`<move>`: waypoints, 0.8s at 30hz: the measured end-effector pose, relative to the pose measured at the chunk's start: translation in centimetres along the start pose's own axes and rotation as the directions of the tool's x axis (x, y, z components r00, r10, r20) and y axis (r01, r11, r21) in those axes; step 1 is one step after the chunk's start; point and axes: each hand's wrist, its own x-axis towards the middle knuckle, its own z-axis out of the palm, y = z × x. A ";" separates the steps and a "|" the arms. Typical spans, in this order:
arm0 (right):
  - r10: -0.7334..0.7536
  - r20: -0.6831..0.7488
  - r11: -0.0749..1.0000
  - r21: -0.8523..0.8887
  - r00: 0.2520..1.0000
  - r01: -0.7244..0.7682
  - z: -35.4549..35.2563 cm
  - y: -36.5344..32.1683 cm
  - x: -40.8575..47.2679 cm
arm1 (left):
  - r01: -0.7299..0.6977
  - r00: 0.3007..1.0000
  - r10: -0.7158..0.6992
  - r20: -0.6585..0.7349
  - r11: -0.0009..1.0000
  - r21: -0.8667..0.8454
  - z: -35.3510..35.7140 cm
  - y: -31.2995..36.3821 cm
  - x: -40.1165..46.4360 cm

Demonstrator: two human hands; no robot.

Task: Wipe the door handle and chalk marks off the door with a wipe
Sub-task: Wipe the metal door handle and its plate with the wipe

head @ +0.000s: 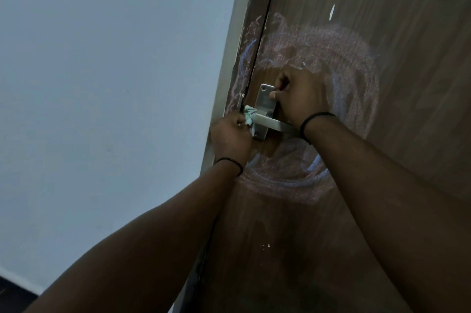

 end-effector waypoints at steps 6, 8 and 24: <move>0.196 0.243 0.973 0.068 0.950 -0.219 -1.6 -1.2 2.1 | -0.159 0.983 0.157 -0.093 0.987 -0.023 0.2 -0.3 -0.8; 0.222 0.264 0.966 0.068 0.938 -0.248 -1.8 -1.5 2.2 | -0.269 0.957 0.272 -0.103 0.962 0.045 0.1 -0.3 -0.4; 0.235 0.301 0.957 0.093 0.924 -0.274 -1.9 -1.7 2.5 | -0.433 0.888 0.447 -0.110 0.892 0.131 0.4 2.1 4.2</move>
